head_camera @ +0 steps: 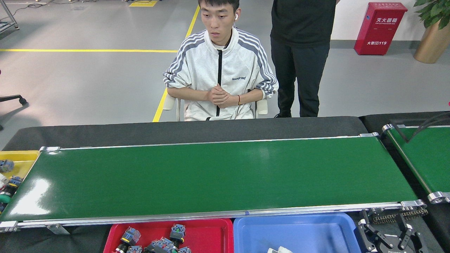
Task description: Pick switch part from conveyor to tray
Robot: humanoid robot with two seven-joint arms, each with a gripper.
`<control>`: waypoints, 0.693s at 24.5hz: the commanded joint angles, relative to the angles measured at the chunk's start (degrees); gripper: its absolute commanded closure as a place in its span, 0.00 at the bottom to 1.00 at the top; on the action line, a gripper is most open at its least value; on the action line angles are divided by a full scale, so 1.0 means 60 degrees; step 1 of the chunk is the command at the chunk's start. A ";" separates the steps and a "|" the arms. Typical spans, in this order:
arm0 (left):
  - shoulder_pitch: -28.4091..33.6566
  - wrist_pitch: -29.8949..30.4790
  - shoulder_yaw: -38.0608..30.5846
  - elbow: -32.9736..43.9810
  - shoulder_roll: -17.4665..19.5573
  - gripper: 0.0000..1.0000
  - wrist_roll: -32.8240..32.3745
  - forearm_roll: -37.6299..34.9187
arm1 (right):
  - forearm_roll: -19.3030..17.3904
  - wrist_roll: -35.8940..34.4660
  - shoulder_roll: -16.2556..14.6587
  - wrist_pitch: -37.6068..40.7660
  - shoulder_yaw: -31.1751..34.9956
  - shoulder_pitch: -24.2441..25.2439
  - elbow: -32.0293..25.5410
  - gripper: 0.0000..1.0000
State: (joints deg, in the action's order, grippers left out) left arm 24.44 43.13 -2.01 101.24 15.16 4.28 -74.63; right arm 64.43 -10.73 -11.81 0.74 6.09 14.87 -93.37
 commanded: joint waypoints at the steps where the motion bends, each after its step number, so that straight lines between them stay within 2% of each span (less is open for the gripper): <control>1: -0.0103 -0.0011 -0.0397 0.0119 -0.0065 0.00 0.0063 0.0104 | 0.0014 -0.0057 -0.0083 0.0097 0.0054 0.0012 -0.0302 0.01; 3: -0.0118 -0.0143 -0.1159 0.0119 -0.0490 0.00 0.0078 0.0338 | 0.0014 -0.0057 -0.0068 0.0097 0.0025 0.0026 -0.0346 0.01; 5: -0.0205 -0.0772 -0.2256 0.0119 -0.0885 0.00 0.0063 0.0412 | 0.0029 -0.0042 -0.0024 0.0097 0.0025 0.0041 -0.0346 0.01; 8: -0.0264 -0.2296 -0.3327 -0.0042 -0.0915 0.00 0.0063 0.0412 | 0.0014 -0.0042 -0.0009 0.0097 0.0025 0.0056 -0.0346 0.01; 11: -0.0293 -0.3468 -0.3737 -0.0262 -0.0856 0.00 0.0078 0.0426 | 0.0014 -0.0042 0.0020 0.0097 0.0025 0.0085 -0.0346 0.01; 14: -0.0132 -0.3512 -0.4279 -0.0350 -0.0885 0.00 0.0078 0.0382 | 0.0014 -0.0042 0.0064 0.0097 0.0010 0.0070 -0.0361 0.01; 17: -0.0074 -0.3483 -0.4279 -0.0467 -0.0871 0.00 0.0063 0.0353 | 0.0014 -0.0027 0.0093 0.0083 -0.0005 0.0056 -0.0361 0.01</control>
State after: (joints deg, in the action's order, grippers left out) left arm 23.85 22.66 -27.23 98.17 9.58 4.27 -72.40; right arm 64.45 -10.75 -11.37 1.13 5.90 15.53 -94.68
